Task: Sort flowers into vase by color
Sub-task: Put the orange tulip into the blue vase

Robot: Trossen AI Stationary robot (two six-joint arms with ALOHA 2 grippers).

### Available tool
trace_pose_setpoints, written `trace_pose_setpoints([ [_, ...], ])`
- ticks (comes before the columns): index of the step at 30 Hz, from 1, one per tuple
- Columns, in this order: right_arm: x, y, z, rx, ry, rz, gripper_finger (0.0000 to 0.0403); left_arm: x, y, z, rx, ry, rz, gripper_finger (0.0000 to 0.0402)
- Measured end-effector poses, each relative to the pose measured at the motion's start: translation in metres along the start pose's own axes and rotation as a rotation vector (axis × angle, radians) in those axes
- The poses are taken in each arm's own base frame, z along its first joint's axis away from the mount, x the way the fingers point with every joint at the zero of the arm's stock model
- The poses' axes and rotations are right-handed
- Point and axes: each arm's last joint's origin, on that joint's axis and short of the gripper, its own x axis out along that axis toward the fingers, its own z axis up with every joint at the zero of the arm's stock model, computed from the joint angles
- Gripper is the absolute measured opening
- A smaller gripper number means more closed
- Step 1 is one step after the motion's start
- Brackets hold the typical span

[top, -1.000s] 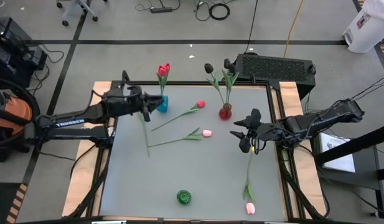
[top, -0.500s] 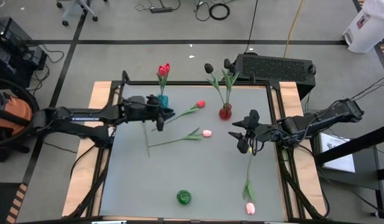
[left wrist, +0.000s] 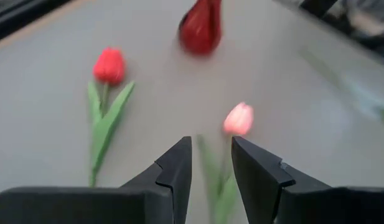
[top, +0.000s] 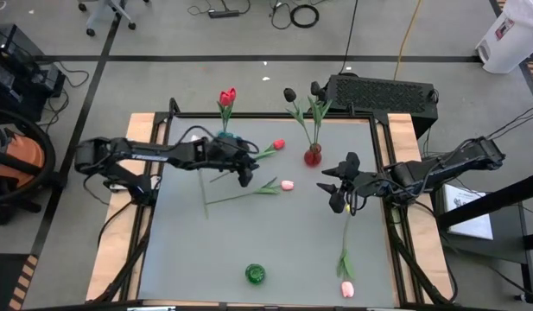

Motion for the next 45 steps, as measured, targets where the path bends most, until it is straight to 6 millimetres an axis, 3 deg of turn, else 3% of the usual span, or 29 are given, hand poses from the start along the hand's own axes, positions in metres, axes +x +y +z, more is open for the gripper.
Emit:
trace_pose_setpoints([
  [10, 0.0, 0.0, 0.0, 0.017, 0.002, 0.003, 0.021, 0.019, -0.004, 0.021, 0.038, 0.096, 0.154, 0.0118],
  [25, 0.0, 0.0, 0.0, 0.017, 0.003, 0.002, 0.021, 0.058, -0.005, 0.033, 0.054, 0.368, 0.278, 0.0118],
  [37, 0.0, 0.0, 0.0, 0.02, 0.001, 0.004, 0.021, 0.075, 0.019, 0.047, 0.006, 0.487, 0.303, 0.0118],
  [45, 0.0, 0.001, 0.0, 0.02, 0.012, 0.022, 0.021, 0.086, 0.035, 0.043, -0.017, 0.529, 0.311, 0.0118],
])
